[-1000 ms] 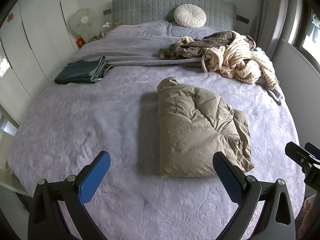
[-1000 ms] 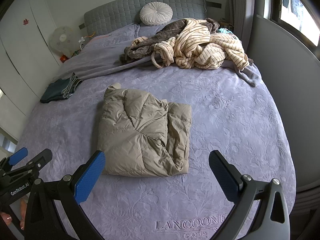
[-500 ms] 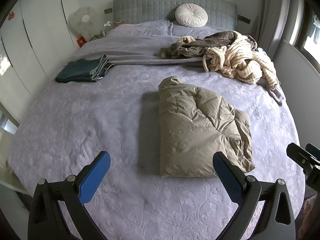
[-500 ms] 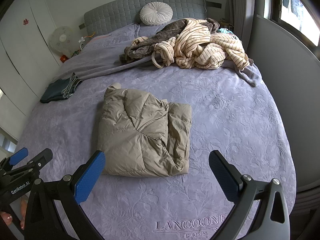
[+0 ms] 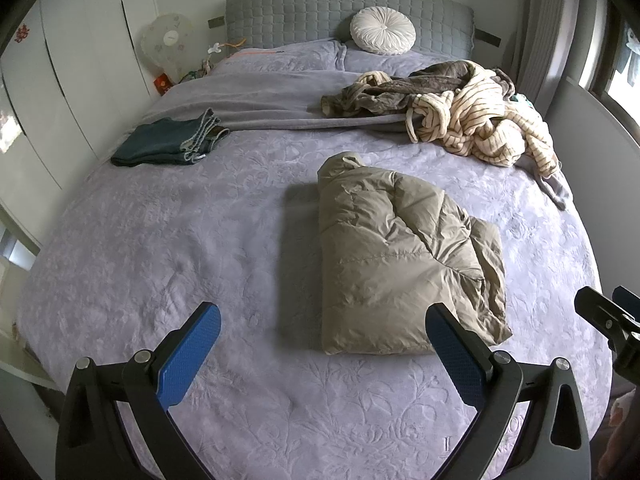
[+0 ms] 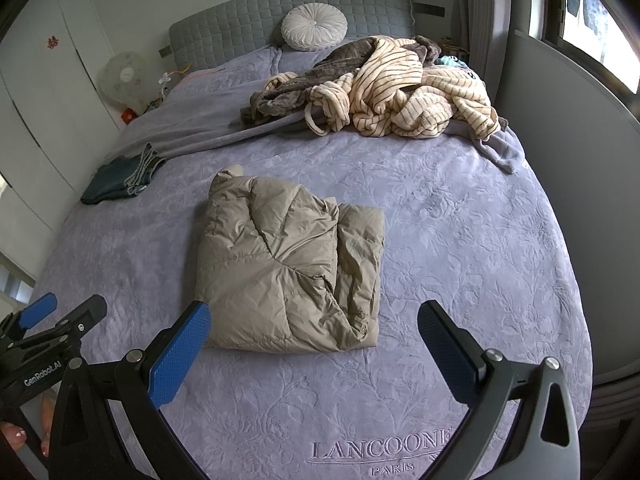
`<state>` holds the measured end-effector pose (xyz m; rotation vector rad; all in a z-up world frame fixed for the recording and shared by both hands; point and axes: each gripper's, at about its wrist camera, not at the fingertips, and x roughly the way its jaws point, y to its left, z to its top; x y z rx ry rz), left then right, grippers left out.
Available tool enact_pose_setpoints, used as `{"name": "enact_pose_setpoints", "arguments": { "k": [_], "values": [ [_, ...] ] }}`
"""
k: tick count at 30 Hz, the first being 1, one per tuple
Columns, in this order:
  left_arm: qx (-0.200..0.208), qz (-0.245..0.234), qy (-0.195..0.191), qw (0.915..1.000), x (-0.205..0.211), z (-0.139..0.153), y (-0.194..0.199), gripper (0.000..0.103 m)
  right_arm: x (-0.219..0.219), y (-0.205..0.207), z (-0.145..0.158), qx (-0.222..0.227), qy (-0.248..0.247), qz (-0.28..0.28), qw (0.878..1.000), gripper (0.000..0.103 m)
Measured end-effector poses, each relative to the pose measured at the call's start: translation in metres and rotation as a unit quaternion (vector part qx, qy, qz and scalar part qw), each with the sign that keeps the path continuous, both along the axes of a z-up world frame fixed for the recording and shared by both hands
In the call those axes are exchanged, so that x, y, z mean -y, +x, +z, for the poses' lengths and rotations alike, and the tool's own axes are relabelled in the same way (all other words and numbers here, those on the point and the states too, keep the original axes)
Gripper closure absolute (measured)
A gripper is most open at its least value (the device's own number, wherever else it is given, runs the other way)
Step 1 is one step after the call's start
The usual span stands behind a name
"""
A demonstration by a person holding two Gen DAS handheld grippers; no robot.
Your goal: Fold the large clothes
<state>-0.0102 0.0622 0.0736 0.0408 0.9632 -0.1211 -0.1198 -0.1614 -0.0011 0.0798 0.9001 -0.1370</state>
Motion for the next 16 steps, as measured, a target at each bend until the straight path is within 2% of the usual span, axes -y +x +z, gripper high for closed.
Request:
{"name": "enact_pose_setpoints", "arguments": {
  "k": [16],
  "values": [
    [0.005, -0.004, -0.005, 1.0000, 0.0003, -0.0007, -0.0040, 0.001, 0.0002, -0.0001, -0.0005, -0.001, 0.000, -0.001, 1.000, 0.000]
  ]
}}
